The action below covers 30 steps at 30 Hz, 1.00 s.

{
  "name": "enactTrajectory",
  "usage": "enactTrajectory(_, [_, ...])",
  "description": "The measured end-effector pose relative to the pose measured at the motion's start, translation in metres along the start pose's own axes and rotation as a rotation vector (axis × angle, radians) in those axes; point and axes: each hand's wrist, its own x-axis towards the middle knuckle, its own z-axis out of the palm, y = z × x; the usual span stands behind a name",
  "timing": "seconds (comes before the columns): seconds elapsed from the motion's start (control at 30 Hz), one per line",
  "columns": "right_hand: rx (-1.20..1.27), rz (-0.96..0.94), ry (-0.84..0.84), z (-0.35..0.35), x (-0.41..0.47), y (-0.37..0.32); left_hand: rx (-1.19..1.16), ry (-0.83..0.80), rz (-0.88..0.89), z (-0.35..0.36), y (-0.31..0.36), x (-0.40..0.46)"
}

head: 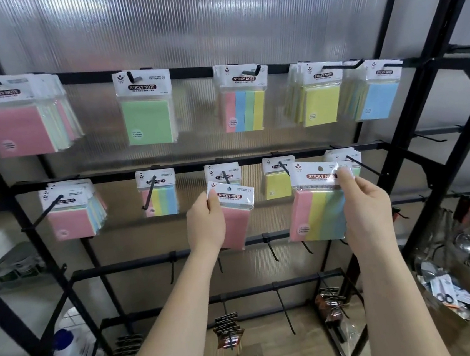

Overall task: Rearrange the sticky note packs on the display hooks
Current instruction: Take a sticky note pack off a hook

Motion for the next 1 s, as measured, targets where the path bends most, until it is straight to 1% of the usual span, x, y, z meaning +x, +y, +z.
enactTrajectory(0.13, [-0.026, -0.082, -0.031, 0.006, 0.003, -0.003, 0.019, 0.072, 0.014, -0.014, 0.003, 0.002])
enactTrajectory(0.3, [-0.033, -0.163, -0.042, 0.035, 0.015, -0.022, 0.050, 0.192, 0.058, -0.037, 0.013, 0.012])
enactTrajectory(0.5, [0.045, -0.223, -0.093, 0.075, 0.040, -0.041, 0.091, 0.310, 0.129, -0.062, 0.023, 0.031])
enactTrajectory(0.63, [0.073, -0.301, -0.116, 0.097, 0.059, -0.056, 0.073, 0.369, 0.150, -0.074, 0.026, 0.043])
enactTrajectory(0.73, [0.095, -0.343, -0.131, 0.109, 0.068, -0.066, 0.089, 0.426, 0.212, -0.083, 0.029, 0.050])
enactTrajectory(0.87, [0.112, -0.362, -0.131, 0.121, 0.076, -0.071, 0.094, 0.475, 0.261, -0.090, 0.032, 0.056])
enactTrajectory(1.0, [0.123, -0.336, -0.119, 0.129, 0.078, -0.071, 0.087, 0.508, 0.281, -0.094, 0.034, 0.060])
